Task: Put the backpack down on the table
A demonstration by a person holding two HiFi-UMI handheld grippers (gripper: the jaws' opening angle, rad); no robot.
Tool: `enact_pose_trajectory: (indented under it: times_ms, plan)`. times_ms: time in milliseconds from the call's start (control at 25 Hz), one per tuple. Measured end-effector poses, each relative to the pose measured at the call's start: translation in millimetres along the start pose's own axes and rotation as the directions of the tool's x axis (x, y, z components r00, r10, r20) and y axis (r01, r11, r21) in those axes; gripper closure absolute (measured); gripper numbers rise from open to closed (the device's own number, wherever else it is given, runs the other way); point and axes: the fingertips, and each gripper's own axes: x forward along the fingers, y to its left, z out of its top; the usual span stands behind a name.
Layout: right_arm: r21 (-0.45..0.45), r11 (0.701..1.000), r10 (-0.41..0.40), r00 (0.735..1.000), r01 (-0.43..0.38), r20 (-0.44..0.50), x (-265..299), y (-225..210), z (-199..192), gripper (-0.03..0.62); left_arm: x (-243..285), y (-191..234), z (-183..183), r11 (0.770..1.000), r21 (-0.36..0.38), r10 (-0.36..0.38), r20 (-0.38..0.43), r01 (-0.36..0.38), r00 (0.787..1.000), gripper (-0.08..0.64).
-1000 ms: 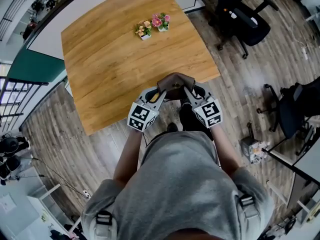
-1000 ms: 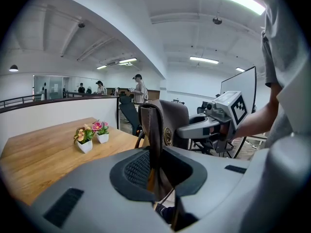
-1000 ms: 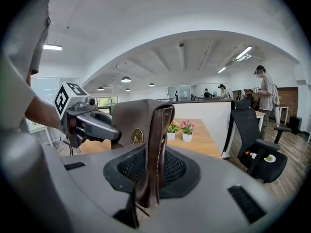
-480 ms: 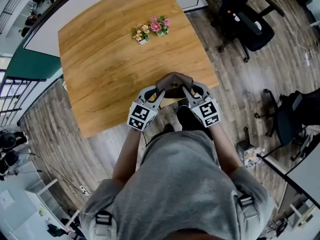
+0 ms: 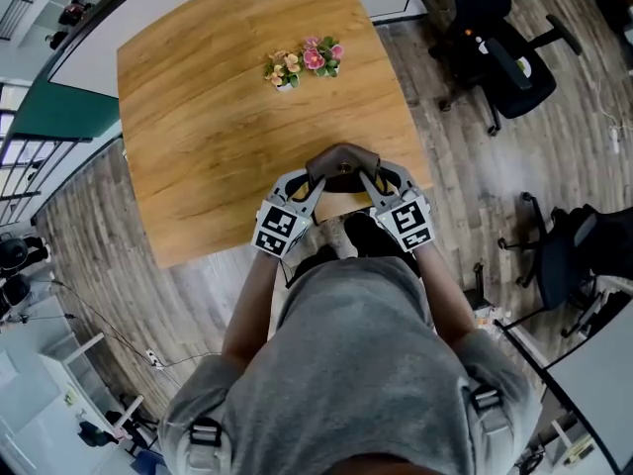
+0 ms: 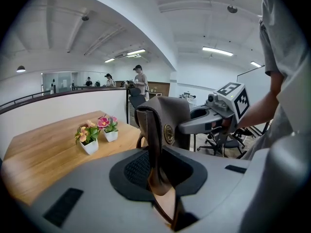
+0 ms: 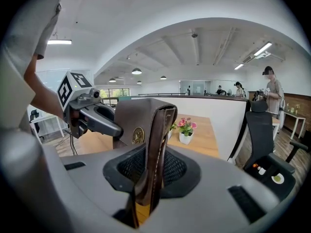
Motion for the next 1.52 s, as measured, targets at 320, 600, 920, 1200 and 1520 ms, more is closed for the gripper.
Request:
enact_pose_trajectory:
  times_ms: [320,600,920,1200,1520]
  plan:
    - [-0.031,0.998,0.051,0.998,-0.052,-0.028,21.1,-24.2,-8.9,0.517,26.6,15.6,-2.5,0.999,-0.037,0.035,-0.025,-0.036,0.999,0.491]
    - [-0.044,0.995,0.085,0.995,-0.087,-0.047,36.3,-41.5,-18.3,0.514,47.7,28.9,-8.4,0.998,-0.025,0.064,-0.037,-0.065,0.997,0.489]
    - [-0.058,0.991,0.114,0.991,-0.118,-0.063,57.8,-58.0,-27.2,0.512,68.2,43.4,-14.3,0.996,-0.057,0.071,-0.052,-0.074,0.996,0.489]
    - [-0.080,0.986,0.138,0.987,-0.145,-0.083,78.1,-64.2,-36.1,0.509,79.0,58.9,-25.1,0.994,-0.055,0.089,-0.073,-0.094,0.993,0.489]
    - [-0.129,0.978,0.152,0.985,-0.162,-0.085,88.1,-62.6,-42.2,0.505,82.1,67.7,-32.4,0.994,-0.009,0.107,-0.078,-0.108,0.991,0.488]
